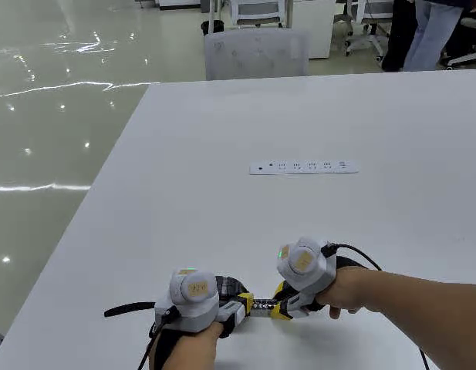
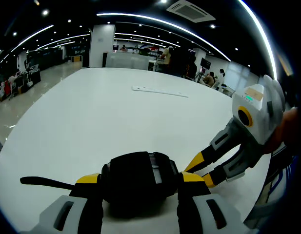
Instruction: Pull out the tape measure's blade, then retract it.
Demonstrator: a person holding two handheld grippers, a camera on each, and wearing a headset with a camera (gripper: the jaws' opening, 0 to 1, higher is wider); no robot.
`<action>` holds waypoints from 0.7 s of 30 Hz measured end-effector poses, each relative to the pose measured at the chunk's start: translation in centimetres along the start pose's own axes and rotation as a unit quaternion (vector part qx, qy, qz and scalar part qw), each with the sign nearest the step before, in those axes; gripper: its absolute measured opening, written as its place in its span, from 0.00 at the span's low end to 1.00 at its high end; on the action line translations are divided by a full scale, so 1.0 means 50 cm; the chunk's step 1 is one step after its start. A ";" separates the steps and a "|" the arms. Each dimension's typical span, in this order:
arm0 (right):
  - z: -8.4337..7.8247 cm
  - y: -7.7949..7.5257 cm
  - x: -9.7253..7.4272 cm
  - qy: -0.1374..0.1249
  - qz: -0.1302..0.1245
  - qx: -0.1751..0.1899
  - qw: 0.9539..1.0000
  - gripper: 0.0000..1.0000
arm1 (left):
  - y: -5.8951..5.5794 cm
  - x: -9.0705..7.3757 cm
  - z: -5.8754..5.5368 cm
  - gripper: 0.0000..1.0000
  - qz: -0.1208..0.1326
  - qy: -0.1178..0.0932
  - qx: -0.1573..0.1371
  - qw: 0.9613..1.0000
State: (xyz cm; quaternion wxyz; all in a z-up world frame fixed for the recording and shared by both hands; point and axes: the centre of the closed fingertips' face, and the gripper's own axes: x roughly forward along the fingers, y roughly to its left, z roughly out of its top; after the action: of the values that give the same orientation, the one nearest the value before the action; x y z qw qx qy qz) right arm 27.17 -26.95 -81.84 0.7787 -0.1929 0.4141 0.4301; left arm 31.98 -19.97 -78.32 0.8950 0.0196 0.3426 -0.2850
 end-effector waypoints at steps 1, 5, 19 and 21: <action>0.001 -0.001 0.001 -0.002 0.001 0.007 1.000 0.14 | 0.000 0.000 0.000 0.58 0.000 0.000 0.000 1.000; 0.005 -0.001 0.005 0.002 0.003 -0.002 1.000 0.13 | -0.001 0.000 0.000 0.58 0.000 -0.001 0.000 1.000; 0.025 0.003 0.020 -0.003 0.006 -0.011 1.000 0.13 | -0.001 0.001 0.001 0.58 -0.001 0.000 -0.002 1.000; 0.028 0.005 0.023 -0.004 0.008 -0.011 1.000 0.13 | -0.001 0.001 0.001 0.58 -0.001 0.001 -0.002 1.000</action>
State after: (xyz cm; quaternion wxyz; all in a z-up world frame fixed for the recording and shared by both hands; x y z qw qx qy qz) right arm 27.98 -25.31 -81.96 0.7747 -0.1965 0.4079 0.4413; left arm 32.02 -20.04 -78.32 0.8944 0.0172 0.3438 -0.2855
